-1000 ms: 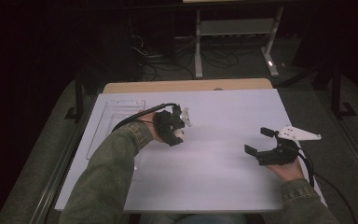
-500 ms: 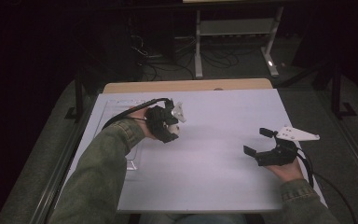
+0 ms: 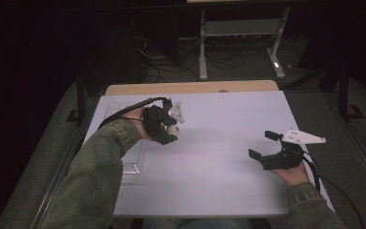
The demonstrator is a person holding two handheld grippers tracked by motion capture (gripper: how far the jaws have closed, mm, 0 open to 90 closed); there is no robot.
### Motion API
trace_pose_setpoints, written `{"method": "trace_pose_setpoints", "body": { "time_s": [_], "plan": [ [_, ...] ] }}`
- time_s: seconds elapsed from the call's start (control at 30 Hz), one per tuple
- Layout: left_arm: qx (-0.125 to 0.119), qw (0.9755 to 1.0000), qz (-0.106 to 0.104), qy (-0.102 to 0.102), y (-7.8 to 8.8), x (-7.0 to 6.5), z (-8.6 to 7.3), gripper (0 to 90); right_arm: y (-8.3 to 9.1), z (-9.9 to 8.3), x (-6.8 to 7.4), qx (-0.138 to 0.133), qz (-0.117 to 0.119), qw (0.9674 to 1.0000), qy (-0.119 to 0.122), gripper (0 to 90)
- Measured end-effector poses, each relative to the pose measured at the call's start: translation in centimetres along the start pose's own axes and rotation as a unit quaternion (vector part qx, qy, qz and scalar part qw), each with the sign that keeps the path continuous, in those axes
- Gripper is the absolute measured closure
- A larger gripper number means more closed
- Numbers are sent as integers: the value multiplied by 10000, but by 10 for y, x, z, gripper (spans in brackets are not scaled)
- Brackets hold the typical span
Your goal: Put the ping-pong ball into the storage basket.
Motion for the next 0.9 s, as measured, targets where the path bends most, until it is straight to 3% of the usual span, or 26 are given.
{"method": "trace_pose_setpoints", "body": {
  "time_s": [0.6, 0.9],
  "plan": [
    [155, 9999, -10, 47, 5, 1, -13, 509, 0, 0, 0, -9, -5, 10000, 1, 0],
    [299, 9994, 1, 181, 9, 4, -34, 509, -1, 0, 0, -4, 2, 10000, 2, 0]
  ]
}}
Point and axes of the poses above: each handheld gripper's, and its own axes: y roughly backward along the jaws, z roughly out of its top, x roughly to its left, the point moved 8 cm from there along -y, roughly forward along the jaws, and after that the axes turned 5 degrees about -z, right-handed, at the moved point
